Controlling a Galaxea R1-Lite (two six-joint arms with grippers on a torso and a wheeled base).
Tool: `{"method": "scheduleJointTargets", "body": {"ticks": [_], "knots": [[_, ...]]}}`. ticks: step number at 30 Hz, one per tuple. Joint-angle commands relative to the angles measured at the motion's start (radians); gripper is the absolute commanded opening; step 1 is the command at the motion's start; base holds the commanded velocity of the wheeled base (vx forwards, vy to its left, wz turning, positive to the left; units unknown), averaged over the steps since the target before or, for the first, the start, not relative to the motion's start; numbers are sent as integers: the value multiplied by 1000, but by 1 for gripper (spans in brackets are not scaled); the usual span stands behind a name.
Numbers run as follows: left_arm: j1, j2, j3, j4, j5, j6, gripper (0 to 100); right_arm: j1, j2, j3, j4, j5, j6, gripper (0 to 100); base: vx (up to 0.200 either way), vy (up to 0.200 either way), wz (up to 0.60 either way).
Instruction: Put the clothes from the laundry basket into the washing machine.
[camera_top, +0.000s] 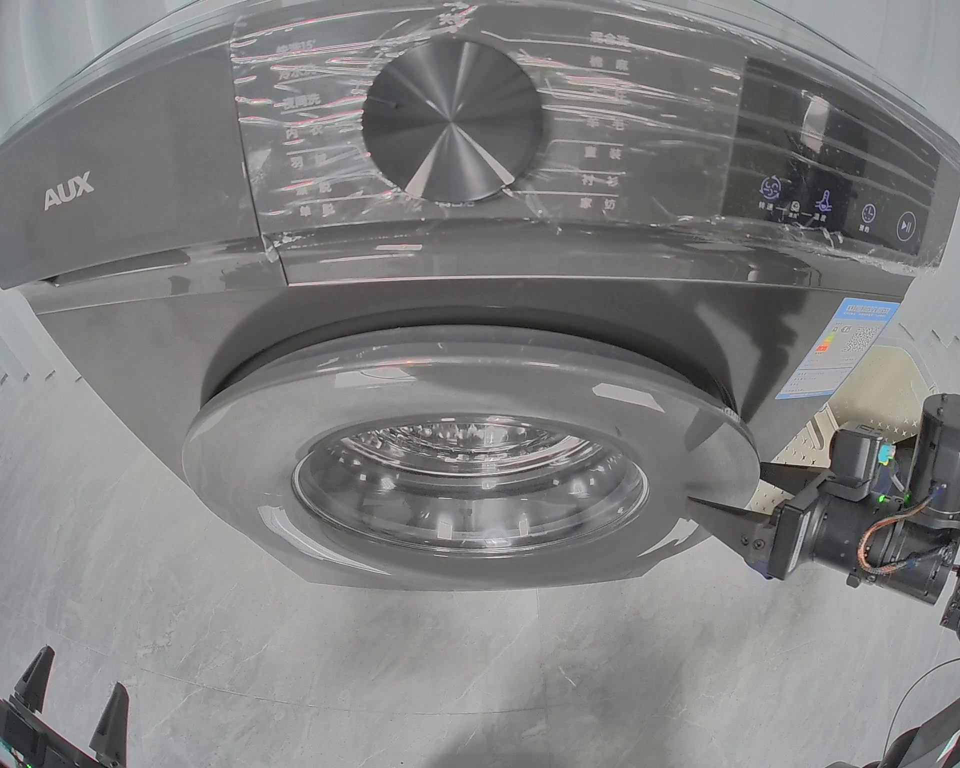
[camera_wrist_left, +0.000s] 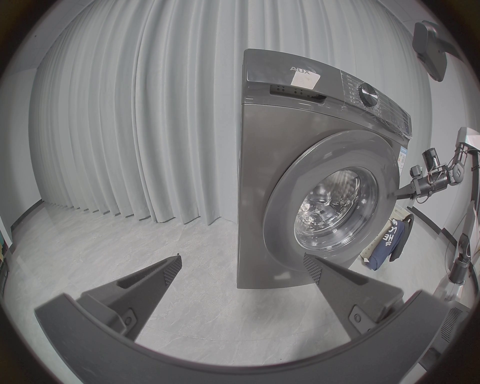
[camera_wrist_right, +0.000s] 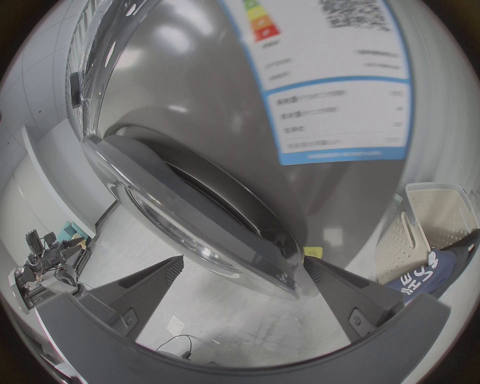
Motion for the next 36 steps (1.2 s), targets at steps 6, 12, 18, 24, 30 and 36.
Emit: {"method": "scheduleJointTargets", "body": {"ticks": [6,12,18,24,30,36], "knots": [[0,-12,15,0,0,-1,100,51,88,46,-66,5,-14,100,0,0,0],[0,-12,15,0,0,0,100,80,-3,121,-60,5,-14,100,0,0,0],[0,-12,15,0,0,0,100,80,45,81,-71,3,-12,100,-133,0,0],[0,-12,15,0,0,0,100,106,67,95,-69,10,-11,100,-67,0,0],[0,-12,15,0,0,0,100,126,-4,155,-62,11,-12,100,0,0,0],[0,-12,15,0,0,0,100,104,47,86,-71,11,-12,100,-33,0,0]]}}
